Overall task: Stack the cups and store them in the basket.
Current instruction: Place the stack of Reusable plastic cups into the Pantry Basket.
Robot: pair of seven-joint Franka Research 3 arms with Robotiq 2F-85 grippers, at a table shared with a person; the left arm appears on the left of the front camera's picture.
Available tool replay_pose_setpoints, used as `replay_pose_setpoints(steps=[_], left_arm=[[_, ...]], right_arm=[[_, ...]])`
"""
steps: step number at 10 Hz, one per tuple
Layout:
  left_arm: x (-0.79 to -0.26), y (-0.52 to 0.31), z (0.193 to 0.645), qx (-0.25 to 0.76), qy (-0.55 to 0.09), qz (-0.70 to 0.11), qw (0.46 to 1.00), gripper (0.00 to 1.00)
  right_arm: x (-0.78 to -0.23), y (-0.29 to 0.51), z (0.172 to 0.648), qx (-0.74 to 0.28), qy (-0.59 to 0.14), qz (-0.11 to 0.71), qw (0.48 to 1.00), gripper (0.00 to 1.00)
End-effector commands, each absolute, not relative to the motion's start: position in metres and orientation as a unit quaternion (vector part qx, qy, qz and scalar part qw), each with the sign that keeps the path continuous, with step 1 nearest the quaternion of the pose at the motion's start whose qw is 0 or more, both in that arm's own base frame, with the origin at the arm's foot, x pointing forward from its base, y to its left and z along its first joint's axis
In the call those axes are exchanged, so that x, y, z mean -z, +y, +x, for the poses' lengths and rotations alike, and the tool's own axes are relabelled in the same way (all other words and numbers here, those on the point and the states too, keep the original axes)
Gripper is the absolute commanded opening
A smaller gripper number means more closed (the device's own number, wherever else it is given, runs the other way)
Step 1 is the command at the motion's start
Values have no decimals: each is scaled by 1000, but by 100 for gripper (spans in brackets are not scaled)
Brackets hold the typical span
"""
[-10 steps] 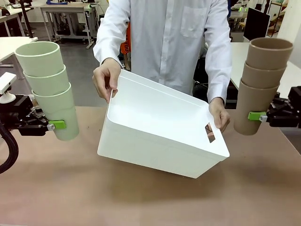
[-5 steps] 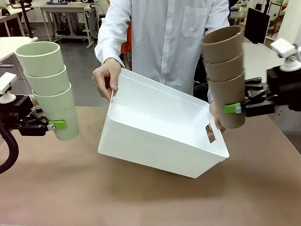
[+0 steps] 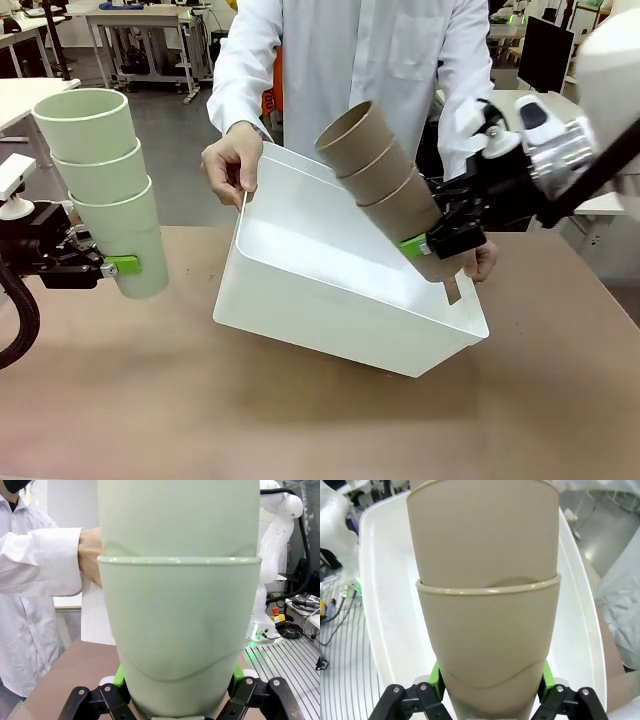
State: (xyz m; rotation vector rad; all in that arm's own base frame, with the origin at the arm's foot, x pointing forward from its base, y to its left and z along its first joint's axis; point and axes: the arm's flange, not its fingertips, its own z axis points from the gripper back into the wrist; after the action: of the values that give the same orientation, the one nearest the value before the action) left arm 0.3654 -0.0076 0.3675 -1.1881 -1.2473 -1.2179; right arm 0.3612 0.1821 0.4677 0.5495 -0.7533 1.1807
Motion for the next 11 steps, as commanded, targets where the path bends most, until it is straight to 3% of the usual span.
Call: replay_pose_setpoints(steps=[1,5,11], left_arm=[[-372,-8,364,504,-518,-490,488,85],[-372,-8,364,504,-518,-490,488,85],[-372,-8,364,504,-518,-490,488,85]], right_arm=[[-466,204,378,-529,-309,221,758,85],[-429,244,389,-547,-260,173,777,85],[-386,260,366,-578,-213,135,776,85]])
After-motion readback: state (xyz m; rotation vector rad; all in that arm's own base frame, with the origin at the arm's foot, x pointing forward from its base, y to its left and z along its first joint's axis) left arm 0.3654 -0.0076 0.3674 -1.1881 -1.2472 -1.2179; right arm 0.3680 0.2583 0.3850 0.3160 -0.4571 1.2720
